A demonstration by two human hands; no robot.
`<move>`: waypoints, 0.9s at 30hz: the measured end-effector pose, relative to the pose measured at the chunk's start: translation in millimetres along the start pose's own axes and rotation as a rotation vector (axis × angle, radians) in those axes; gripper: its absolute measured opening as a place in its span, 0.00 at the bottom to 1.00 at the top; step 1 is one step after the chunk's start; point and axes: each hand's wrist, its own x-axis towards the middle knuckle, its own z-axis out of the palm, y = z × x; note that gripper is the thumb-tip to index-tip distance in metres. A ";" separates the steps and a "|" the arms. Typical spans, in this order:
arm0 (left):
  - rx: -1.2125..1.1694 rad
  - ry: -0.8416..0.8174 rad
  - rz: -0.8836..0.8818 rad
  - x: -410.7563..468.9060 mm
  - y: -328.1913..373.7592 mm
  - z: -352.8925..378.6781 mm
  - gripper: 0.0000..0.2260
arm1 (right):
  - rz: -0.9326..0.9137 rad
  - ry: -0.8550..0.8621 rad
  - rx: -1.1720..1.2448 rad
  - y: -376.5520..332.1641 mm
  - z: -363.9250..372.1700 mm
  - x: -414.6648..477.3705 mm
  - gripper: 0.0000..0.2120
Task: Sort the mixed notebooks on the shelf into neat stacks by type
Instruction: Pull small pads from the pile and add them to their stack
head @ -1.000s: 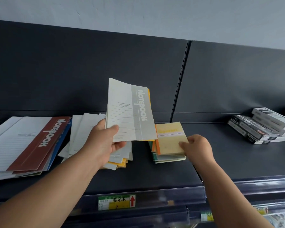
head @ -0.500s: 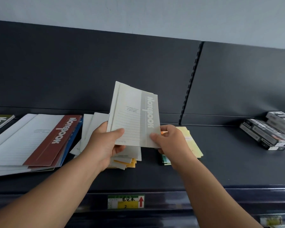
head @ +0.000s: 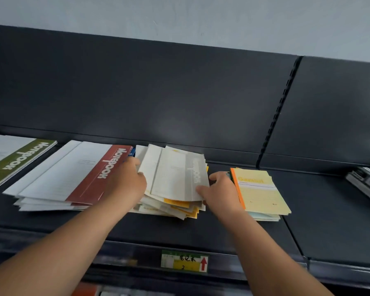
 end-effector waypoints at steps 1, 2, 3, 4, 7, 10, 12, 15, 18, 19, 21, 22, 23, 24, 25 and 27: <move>0.091 -0.006 0.020 -1.7 -0.8 -0.8 0.15 | 0.000 -0.009 -0.047 1.0 1.1 -0.2 0.15; 0.179 -0.010 0.038 -3.5 -1.1 -1.2 0.14 | -0.004 -0.019 -0.096 2.0 2.0 -0.7 0.16; 0.257 -0.009 0.057 -5.6 -1.2 -1.3 0.13 | -0.011 -0.024 -0.138 2.5 2.6 -1.4 0.18; 0.323 -0.003 0.075 -6.8 -1.4 -1.5 0.14 | -0.015 -0.033 -0.171 2.5 2.4 -2.7 0.20; 0.416 0.015 0.143 -9.1 -3.6 -0.9 0.15 | -0.028 -0.043 -0.259 3.5 1.4 -5.8 0.21; 0.442 0.038 0.205 -11.1 -4.8 -2.7 0.16 | -0.060 -0.029 -0.353 0.4 0.7 -9.0 0.19; 0.448 0.037 0.236 -14.1 -5.2 -5.6 0.17 | -0.108 -0.025 -0.421 -4.0 1.5 -12.3 0.20; 0.481 0.043 0.281 -20.3 -8.5 -11.8 0.20 | -0.208 -0.014 -0.504 -16.6 5.7 -22.2 0.23; 0.486 0.083 0.298 -25.2 -15.0 -22.6 0.22 | -0.297 -0.011 -0.536 -30.7 15.0 -33.3 0.23; 0.485 0.090 0.305 -26.4 -17.9 -27.3 0.22 | -0.320 -0.012 -0.548 -35.4 18.9 -36.7 0.23; 0.493 0.116 0.328 -27.5 -26.5 -38.5 0.23 | -0.360 -0.012 -0.572 -45.0 27.8 -42.6 0.24; 0.499 0.132 0.338 -27.6 -31.9 -45.8 0.24 | -0.380 -0.011 -0.581 -50.7 33.0 -45.2 0.25; 0.501 0.149 0.338 -27.9 -38.5 -54.2 0.24 | -0.400 -0.010 -0.584 -57.2 39.1 -48.0 0.25; 0.504 0.164 0.332 -27.6 -46.6 -63.2 0.25 | -0.418 -0.011 -0.582 -64.4 46.2 -51.3 0.25; 0.511 0.174 0.322 -27.6 -55.4 -72.8 0.25 | -0.434 -0.014 -0.574 -72.1 54.5 -54.6 0.25; 0.536 0.185 0.301 -28.5 -76.0 -95.0 0.25 | -0.464 -0.017 -0.560 -90.5 74.3 -63.0 0.25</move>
